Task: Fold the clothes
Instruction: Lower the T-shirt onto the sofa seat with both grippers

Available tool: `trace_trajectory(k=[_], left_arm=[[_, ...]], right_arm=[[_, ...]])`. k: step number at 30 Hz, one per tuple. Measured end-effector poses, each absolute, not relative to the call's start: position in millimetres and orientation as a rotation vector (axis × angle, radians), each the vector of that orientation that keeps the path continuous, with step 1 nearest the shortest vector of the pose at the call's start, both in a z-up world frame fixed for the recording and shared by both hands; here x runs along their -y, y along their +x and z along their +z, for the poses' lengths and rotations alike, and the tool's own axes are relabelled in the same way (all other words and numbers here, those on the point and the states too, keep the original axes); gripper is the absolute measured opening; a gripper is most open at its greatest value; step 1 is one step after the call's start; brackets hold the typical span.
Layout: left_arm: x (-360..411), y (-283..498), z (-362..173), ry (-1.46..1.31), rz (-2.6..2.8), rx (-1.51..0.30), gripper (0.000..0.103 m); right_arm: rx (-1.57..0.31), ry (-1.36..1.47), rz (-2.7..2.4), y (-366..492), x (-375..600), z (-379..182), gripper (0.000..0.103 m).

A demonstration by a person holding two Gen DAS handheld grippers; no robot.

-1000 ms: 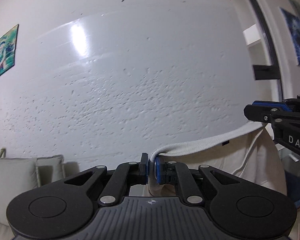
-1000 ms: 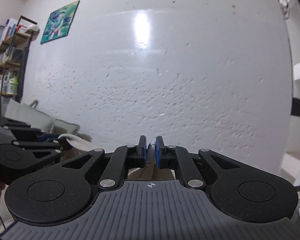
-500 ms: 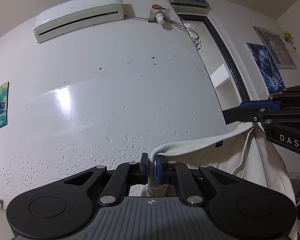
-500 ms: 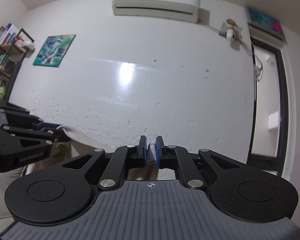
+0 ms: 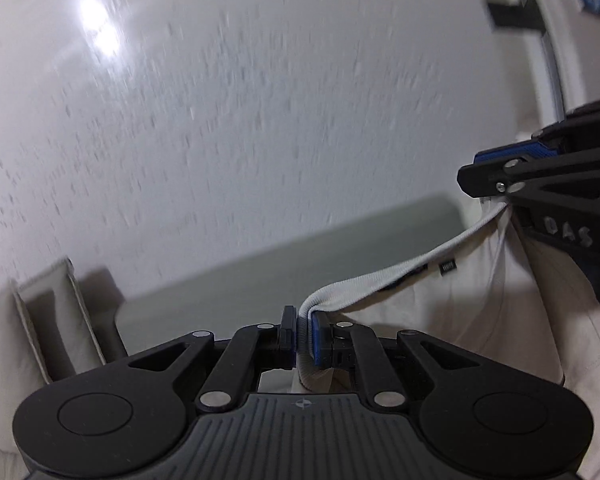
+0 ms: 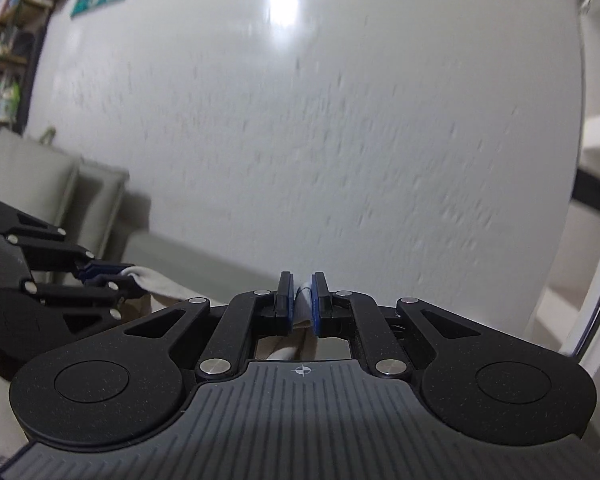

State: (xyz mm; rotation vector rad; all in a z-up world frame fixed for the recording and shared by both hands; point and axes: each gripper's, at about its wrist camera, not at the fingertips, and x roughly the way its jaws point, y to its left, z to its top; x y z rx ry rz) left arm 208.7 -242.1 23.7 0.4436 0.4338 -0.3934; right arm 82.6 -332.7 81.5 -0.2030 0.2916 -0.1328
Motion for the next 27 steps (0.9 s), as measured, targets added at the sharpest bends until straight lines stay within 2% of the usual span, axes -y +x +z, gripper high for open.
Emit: trace_trajectory(k=[1, 2, 3, 5, 7, 9, 15, 20, 27], left_arm=[[249.7, 236.0, 1.7, 0.467, -0.375, -0.502, 0.027], [257.4, 263.3, -20.4, 0.490, -0.356, -0.571, 0.030], [262.2, 286.2, -40.5, 0.505, -0.342, -0.631, 0.032], [256.4, 310.1, -73.4, 0.487, -0.336, -0.705, 0.033], [239.8, 315.2, -103.7, 0.441, -0.352, -0.719, 0.050], [221.8, 312.7, -119.5, 0.405, -0.348, -0.747, 0.049], [151.0, 283.9, -164.7, 0.262, -0.318, -0.862, 0.044], [123.6, 231.1, -185.8, 0.245, -0.290, -0.904, 0.044], [116.8, 175.8, -194.8, 0.209, -0.279, -0.967, 0.044]], right_arm=[[-0.334, -0.207, -0.139, 113.8, 335.7, 65.0, 0.009], [-0.386, -0.216, -0.143, 144.7, 338.9, 46.9, 0.012], [-0.460, -0.228, -0.150, 186.6, 343.2, 21.2, 0.030], [-0.596, -0.265, -0.191, 246.0, 350.3, -26.3, 0.048], [-0.657, -0.272, -0.176, 266.2, 356.6, -62.9, 0.050], [-0.697, -0.255, -0.135, 267.8, 364.5, -99.5, 0.058], [-0.823, -0.174, -0.095, 236.9, 387.2, -183.7, 0.058], [-0.836, -0.031, -0.072, 179.7, 389.2, -211.2, 0.058], [-0.866, 0.021, -0.101, 123.5, 373.6, -235.2, 0.058]])
